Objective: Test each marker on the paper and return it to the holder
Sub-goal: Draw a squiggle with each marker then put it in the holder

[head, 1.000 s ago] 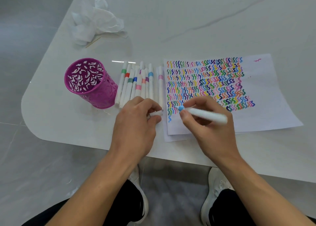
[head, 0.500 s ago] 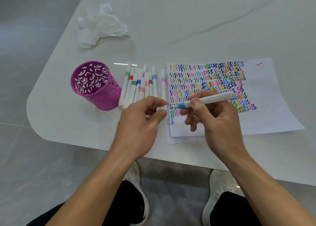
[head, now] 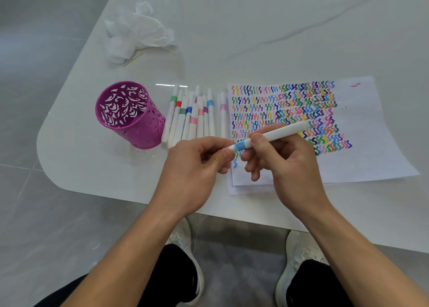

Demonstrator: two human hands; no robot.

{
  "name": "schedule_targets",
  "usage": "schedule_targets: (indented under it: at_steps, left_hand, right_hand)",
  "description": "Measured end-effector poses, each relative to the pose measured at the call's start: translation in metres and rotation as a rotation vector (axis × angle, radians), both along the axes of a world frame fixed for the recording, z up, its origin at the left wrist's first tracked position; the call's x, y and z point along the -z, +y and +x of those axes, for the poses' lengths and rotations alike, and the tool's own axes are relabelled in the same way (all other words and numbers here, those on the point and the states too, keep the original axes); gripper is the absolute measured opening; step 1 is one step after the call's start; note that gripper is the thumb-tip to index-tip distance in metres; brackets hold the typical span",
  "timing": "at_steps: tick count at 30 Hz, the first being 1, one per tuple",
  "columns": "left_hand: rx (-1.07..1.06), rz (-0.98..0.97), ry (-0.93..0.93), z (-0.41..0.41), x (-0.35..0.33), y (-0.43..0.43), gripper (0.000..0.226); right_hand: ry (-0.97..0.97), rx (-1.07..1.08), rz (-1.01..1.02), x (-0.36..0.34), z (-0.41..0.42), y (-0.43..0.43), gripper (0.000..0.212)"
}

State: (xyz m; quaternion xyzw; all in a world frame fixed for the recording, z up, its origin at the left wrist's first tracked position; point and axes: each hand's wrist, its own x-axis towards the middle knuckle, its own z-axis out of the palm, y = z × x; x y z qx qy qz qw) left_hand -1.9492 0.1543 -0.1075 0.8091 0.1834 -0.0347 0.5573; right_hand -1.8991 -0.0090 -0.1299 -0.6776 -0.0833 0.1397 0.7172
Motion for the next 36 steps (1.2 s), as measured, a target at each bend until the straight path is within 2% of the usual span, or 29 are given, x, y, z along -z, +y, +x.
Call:
schedule_targets:
  at_steps: [15,20,29,36]
  left_hand:
    - [-0.031,-0.06,-0.09,-0.001,0.002,-0.003,0.018]
    - [0.029,-0.091,-0.045,0.002,0.003,0.001,0.017]
    - [0.085,-0.06,-0.076,0.006,0.002,0.005,0.019]
    - [0.022,-0.049,-0.191,0.013,-0.005,0.007,0.018]
  right_hand:
    - [0.052,-0.059,0.061,0.002,0.001,0.001,0.012]
    - [0.061,-0.076,0.033,0.006,0.001,0.0,0.013]
    - [0.08,-0.077,0.055,0.005,0.0,-0.004,0.012]
    - [0.201,-0.075,0.22,-0.001,-0.001,0.002,0.019]
